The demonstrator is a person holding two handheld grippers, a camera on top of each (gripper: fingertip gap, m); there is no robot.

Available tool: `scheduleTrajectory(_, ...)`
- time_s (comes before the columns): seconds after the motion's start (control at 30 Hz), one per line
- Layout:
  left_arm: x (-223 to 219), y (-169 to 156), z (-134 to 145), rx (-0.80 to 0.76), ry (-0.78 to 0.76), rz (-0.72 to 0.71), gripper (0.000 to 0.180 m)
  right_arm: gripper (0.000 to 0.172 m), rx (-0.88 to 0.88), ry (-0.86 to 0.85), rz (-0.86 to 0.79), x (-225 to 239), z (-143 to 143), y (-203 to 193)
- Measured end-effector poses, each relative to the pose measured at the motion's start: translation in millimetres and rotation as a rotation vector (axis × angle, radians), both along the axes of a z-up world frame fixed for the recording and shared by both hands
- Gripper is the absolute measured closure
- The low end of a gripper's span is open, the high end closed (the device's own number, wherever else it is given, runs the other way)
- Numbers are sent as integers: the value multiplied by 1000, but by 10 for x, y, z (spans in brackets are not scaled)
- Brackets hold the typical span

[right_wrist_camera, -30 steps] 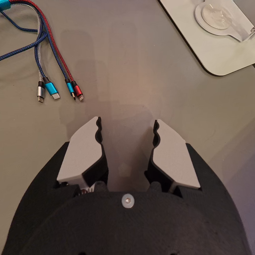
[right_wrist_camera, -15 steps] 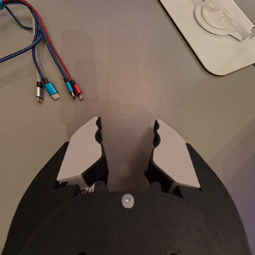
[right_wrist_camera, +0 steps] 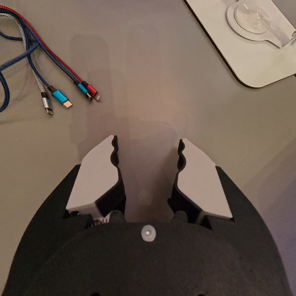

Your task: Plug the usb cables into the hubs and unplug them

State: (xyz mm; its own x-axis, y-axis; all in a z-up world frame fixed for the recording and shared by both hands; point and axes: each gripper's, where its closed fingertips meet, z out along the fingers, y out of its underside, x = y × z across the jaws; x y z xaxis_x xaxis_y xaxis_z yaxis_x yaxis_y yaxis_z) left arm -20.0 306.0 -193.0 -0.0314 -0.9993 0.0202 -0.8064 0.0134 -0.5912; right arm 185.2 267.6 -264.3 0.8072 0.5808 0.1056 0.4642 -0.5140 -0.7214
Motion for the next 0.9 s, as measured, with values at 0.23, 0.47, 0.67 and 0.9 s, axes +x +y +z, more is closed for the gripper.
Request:
scheduleTrajectory(0.23, -307, 703, 787, 3, -188, 165, 100, 100, -5, 4, 0, 1, -2, 0)
scheduleTrajectory(0.47, -428, 1688, 835, 13, -179, 461, 148, 101, -4, 3, 0, -1, -1, -1)
scheduleTrajectory(0.67, -454, 2232, -265, -184, 183, 698, 149, 101, -1, 1, 1, -1, 2, -2)
scheduleTrajectory(0.9, -554, 2403, -692, -104, 393, 793, 145, 101, 1, 0, 3, -3, 2, -4)
